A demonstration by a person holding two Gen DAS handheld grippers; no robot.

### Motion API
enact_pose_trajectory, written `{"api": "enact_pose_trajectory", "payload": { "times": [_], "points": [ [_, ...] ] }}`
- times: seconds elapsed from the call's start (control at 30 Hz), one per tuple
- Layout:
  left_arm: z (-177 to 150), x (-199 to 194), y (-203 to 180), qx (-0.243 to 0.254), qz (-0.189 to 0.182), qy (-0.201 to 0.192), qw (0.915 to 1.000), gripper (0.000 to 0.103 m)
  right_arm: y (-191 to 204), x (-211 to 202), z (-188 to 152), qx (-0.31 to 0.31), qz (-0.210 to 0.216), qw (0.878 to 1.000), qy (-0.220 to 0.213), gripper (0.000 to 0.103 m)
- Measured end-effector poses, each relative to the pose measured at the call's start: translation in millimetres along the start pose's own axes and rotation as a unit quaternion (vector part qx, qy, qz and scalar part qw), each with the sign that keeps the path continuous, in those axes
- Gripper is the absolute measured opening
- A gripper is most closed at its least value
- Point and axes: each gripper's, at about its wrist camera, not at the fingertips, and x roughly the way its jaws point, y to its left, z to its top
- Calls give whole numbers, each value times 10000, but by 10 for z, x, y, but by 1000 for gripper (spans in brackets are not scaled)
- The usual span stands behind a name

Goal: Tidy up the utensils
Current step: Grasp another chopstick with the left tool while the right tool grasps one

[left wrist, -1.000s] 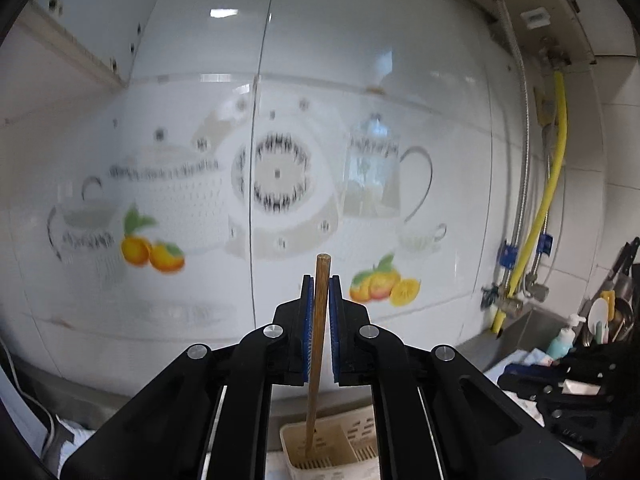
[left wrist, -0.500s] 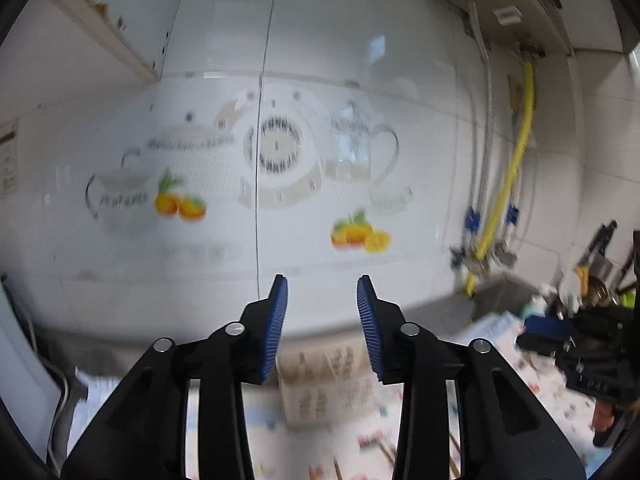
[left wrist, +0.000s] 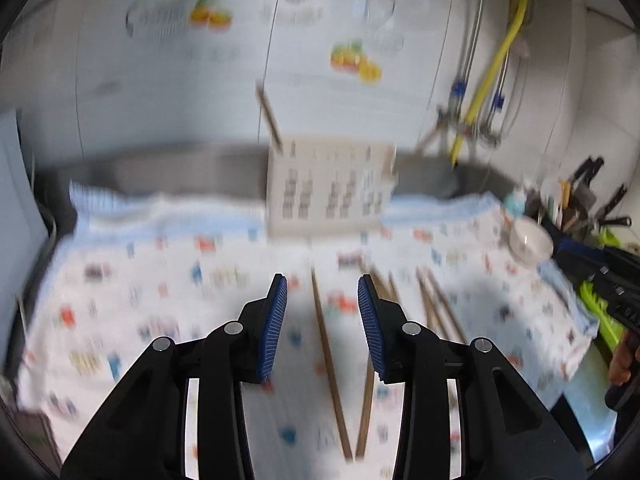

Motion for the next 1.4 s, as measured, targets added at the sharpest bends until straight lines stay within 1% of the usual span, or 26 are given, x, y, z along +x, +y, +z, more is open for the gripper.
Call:
{"api": "enact_pose_trajectory", "payload": {
  "times": [0.1, 0.2, 0.27, 0.33, 0.37, 0.4, 0.5, 0.67, 0.83, 0.93, 1.0, 1.03, 1.07, 1.17, 1.33, 1.4],
  "points": [
    [-284, 109, -23, -24, -90, 322, 9994, 37, 51, -14, -226, 53, -25, 9999, 109, 25],
    [-509, 195, -94, 111, -46, 575, 9983, 37, 111, 11, -487, 89, -82, 9996, 264, 25],
    [-624, 257, -104, 91, -61, 707, 9974, 32, 123, 54, -665, 175, -145, 9990, 394, 22],
    [-696, 319, -108, 54, -41, 812, 9967, 31, 119, 111, -806, 273, -153, 9981, 528, 21],
    [-749, 363, -99, 10, -42, 875, 9962, 26, 113, 152, -887, 358, -145, 9974, 602, 21],
    [-770, 386, -99, 0, -41, 920, 9957, 26, 111, 184, -950, 414, -150, 9968, 662, 21],
    [-865, 464, -111, -22, -49, 1050, 9945, 25, 94, 281, -1095, 590, -141, 9949, 811, 17],
    [-940, 548, -164, 34, -88, 1170, 9931, 25, 93, 435, -1310, 849, -65, 9908, 1052, 17],
    [-988, 620, -180, 101, -19, 1257, 9920, 25, 103, 537, -1421, 964, -34, 9883, 1185, 17],
    [-996, 619, -195, 169, 30, 1239, 9921, 25, 104, 558, -1423, 996, -89, 9878, 1195, 15],
    [-998, 632, -208, 255, 158, 1233, 9919, 19, 103, 572, -1414, 998, -117, 9877, 1197, 13],
    [-997, 638, -203, 280, 232, 1221, 9918, 15, 111, 577, -1416, 973, -166, 9880, 1187, 12],
    [-991, 639, -192, 279, 256, 1214, 9919, 13, 117, 580, -1414, 943, -216, 9883, 1179, 10],
    [-981, 649, -173, 278, 391, 1192, 9917, 6, 122, 580, -1417, 920, -271, 9884, 1174, 9],
    [-975, 669, -197, 202, 480, 1216, 9912, 8, 131, 594, -1415, 911, -306, 9886, 1155, 10],
    [-991, 676, -245, 348, 591, 1191, 9905, 8, 138, 600, -1417, 899, -326, 9891, 1123, 10]
  ]
}}
